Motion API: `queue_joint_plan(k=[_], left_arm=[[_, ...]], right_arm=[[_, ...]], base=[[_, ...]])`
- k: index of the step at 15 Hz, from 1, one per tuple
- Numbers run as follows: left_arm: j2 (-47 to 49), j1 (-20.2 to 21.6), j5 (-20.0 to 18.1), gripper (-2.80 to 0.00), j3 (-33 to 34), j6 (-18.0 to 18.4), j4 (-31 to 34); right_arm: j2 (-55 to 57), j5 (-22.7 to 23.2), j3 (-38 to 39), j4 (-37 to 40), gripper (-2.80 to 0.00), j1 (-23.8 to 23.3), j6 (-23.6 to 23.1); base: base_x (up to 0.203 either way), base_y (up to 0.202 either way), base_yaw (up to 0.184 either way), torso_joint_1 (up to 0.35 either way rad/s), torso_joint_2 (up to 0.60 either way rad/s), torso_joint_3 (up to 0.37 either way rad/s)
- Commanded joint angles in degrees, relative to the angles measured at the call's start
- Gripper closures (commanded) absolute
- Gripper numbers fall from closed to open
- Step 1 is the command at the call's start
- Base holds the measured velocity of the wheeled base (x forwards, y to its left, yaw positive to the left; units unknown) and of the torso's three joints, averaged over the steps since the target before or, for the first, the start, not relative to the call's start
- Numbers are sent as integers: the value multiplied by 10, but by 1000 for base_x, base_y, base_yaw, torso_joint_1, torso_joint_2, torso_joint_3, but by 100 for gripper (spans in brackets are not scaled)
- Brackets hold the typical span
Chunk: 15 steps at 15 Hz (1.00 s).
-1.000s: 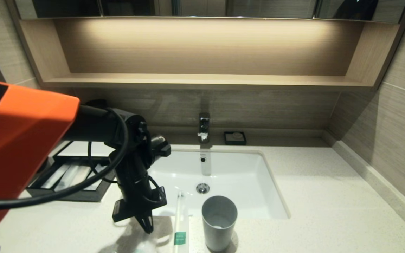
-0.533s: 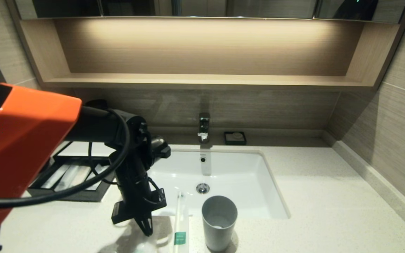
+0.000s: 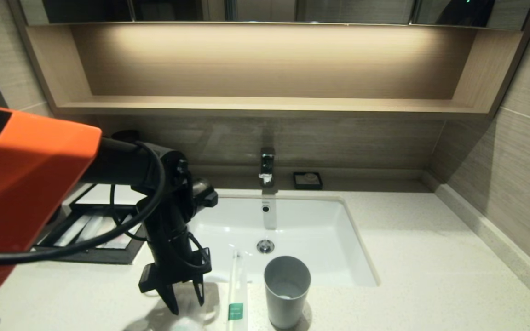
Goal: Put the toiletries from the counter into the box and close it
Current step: Pick up the bathroom toiletry
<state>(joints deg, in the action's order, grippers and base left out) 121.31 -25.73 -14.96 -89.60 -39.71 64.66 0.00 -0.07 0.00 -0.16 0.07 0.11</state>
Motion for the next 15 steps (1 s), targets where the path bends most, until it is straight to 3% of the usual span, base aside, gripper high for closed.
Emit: queue_joint_plan(k=[1,9,15], left_arm=[[2,9,-2,-280,4,20,4],[-2,16,0,-280,38,129,4],[3,16,11,-280,36,161,6]], right_arm=[[-1,0,1,0,0,0,0],[-1,0,1,0,0,0,0],[-1,0,1,0,0,0,0]], base=[[0,0,0,0,0,0],[0,0,0,0,0,0],[0,0,0,0,0,0]])
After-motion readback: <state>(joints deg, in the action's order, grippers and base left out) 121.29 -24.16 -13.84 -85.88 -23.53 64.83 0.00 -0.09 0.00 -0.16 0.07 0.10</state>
